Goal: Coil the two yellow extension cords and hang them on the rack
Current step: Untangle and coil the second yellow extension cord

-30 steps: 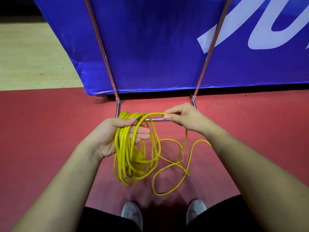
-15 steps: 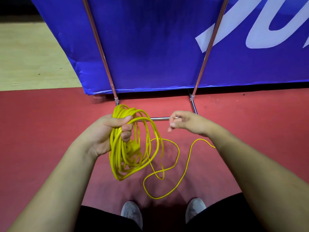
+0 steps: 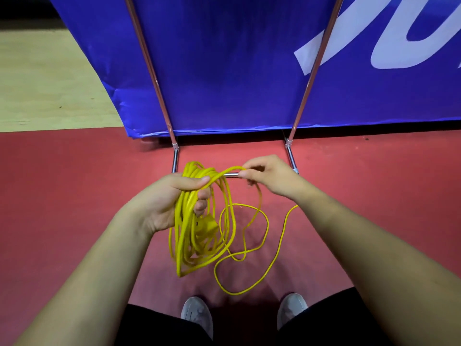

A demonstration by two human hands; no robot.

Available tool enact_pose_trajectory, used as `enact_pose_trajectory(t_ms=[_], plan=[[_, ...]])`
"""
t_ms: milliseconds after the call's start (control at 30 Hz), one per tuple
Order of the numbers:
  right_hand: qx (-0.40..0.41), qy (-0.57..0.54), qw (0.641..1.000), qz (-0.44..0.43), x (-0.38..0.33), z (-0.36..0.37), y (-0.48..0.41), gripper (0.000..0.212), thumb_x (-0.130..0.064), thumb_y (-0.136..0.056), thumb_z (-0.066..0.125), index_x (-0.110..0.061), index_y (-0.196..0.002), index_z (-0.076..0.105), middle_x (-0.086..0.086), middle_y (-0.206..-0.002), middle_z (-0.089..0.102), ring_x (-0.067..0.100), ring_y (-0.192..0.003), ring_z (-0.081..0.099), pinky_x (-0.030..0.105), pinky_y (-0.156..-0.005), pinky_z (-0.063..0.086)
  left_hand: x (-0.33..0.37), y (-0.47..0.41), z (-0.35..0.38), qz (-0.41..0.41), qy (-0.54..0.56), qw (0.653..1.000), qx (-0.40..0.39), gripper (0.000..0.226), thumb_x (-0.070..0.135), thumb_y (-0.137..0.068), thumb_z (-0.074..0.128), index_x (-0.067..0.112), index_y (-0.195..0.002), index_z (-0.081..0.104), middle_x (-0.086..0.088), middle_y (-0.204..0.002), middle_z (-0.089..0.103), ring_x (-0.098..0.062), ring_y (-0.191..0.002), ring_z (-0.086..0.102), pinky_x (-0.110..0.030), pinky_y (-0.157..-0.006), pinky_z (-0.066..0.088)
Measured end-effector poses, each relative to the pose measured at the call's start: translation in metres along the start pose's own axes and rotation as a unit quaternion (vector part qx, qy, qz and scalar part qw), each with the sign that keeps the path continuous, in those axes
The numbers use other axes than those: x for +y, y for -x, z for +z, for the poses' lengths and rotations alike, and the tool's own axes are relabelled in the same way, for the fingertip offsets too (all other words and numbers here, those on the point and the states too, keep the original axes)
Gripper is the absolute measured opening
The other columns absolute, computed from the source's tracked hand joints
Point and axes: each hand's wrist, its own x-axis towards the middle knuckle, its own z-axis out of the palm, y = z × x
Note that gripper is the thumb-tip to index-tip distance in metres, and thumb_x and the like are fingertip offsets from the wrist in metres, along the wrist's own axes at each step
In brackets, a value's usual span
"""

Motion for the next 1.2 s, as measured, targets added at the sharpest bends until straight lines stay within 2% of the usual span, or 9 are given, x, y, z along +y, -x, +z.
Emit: enact_pose_trajectory(t_ms=[100, 233, 500, 633, 767, 967, 1033, 1100, 1200], plan=[[0.039, 0.001, 0.999, -0.009, -0.003, -0.001, 0.000, 0.015, -0.023, -0.090, 0.066, -0.010, -0.087, 0.073, -0.004, -0.061, 0.056, 0.005, -0.059, 0.045, 0.020, -0.057, 0.037, -0.005, -0.001, 0.006, -0.052, -0.046, 0.997, 0.020, 0.021, 0.020, -0.080, 0.065, 0.003, -0.093, 0.062, -0.002, -0.059, 0.049, -0.015, -0.046, 0.051, -0.023, -0.043, 0.044], [0.046, -0.004, 0.998, -0.054, -0.015, 0.005, -0.003, 0.016, -0.024, -0.091, 0.066, -0.010, -0.088, 0.074, 0.013, -0.074, 0.062, 0.008, -0.072, 0.046, 0.028, -0.065, 0.038, -0.006, -0.001, 0.006, -0.028, -0.027, 0.999, 0.014, 0.013, 0.018, -0.075, 0.071, 0.006, -0.080, 0.068, -0.004, -0.065, 0.059, -0.016, -0.050, 0.060, -0.024, -0.045, 0.049], [0.027, 0.012, 0.998, -0.055, -0.015, 0.001, -0.001, 0.010, -0.021, -0.091, 0.065, -0.016, -0.086, 0.072, 0.003, -0.077, 0.068, 0.004, -0.072, 0.055, 0.030, -0.067, 0.044, -0.006, -0.005, 0.006, 0.037, 0.015, 0.999, -0.006, 0.051, 0.028, -0.050, 0.093, 0.005, -0.085, 0.064, 0.000, -0.057, 0.048, -0.014, -0.047, 0.050, -0.023, -0.047, 0.044], [-0.034, 0.179, 0.983, 0.038, 0.021, -0.006, -0.001, 0.025, -0.025, -0.092, 0.064, -0.017, -0.069, 0.055, -0.003, -0.063, 0.048, 0.011, -0.059, 0.041, 0.030, -0.059, 0.034, 0.001, 0.001, 0.004, 0.058, 0.040, 0.997, 0.033, 0.052, 0.027, -0.039, 0.096, 0.007, -0.076, 0.066, -0.001, -0.059, 0.055, -0.021, -0.061, 0.068, -0.026, -0.048, 0.053], [-0.047, 0.145, 0.970, 0.191, 0.072, -0.011, 0.004, 0.021, -0.023, -0.092, 0.063, -0.006, -0.082, 0.068, 0.011, -0.084, 0.070, 0.016, -0.075, 0.056, 0.031, -0.070, 0.045, 0.010, 0.010, -0.005, 0.112, 0.094, 0.985, 0.087, 0.060, 0.026, -0.029, 0.097, 0.006, -0.078, 0.070, -0.009, -0.081, 0.073, -0.017, -0.064, 0.071, -0.024, -0.048, 0.054], [-0.005, -0.096, 0.956, 0.276, 0.077, 0.010, 0.007, 0.014, -0.009, -0.091, 0.064, -0.012, -0.081, 0.054, 0.007, -0.071, 0.060, 0.020, -0.063, 0.060, 0.033, -0.073, 0.054, 0.012, 0.002, -0.006, 0.228, 0.131, 0.959, 0.104, 0.030, 0.025, -0.069, 0.075, 0.013, -0.089, 0.056, 0.005, -0.058, 0.053, -0.006, -0.047, 0.051, -0.017, -0.048, 0.044], [0.044, -0.155, 0.952, 0.261, 0.060, 0.015, 0.000, 0.017, -0.010, -0.091, 0.065, -0.014, -0.082, 0.051, 0.006, -0.064, 0.055, 0.017, -0.050, 0.054, 0.031, -0.059, 0.052, 0.014, -0.001, -0.007, 0.232, 0.094, 0.957, 0.146, 0.016, 0.023, -0.081, 0.060, 0.010, -0.091, 0.059, 0.003, -0.057, 0.054, -0.007, -0.045, 0.050, -0.018, -0.047, 0.044], [0.044, -0.053, 0.978, 0.195, 0.033, 0.012, -0.006, 0.020, -0.008, -0.088, 0.066, -0.013, -0.074, 0.054, 0.000, -0.057, 0.050, 0.010, -0.044, 0.043, 0.020, -0.046, 0.037, 0.014, -0.003, -0.008, 0.215, 0.034, 0.961, 0.170, 0.013, 0.021, -0.085, 0.057, 0.008, -0.086, 0.060, 0.002, -0.058, 0.058, -0.009, -0.045, 0.053, -0.018, -0.047, 0.044], [-0.127, 0.121, 0.980, 0.092, -0.026, -0.005, -0.001, 0.013, -0.002, -0.083, 0.067, -0.003, -0.071, 0.063, -0.010, -0.045, 0.046, 0.000, -0.042, 0.047, 0.017, -0.044, 0.033, 0.008, -0.009, -0.003, 0.190, -0.028, 0.960, 0.204, 0.014, 0.015, -0.091, 0.056, 0.002, -0.091, 0.060, -0.010, -0.071, 0.072, -0.018, -0.062, 0.069, -0.022, -0.059, 0.056]])
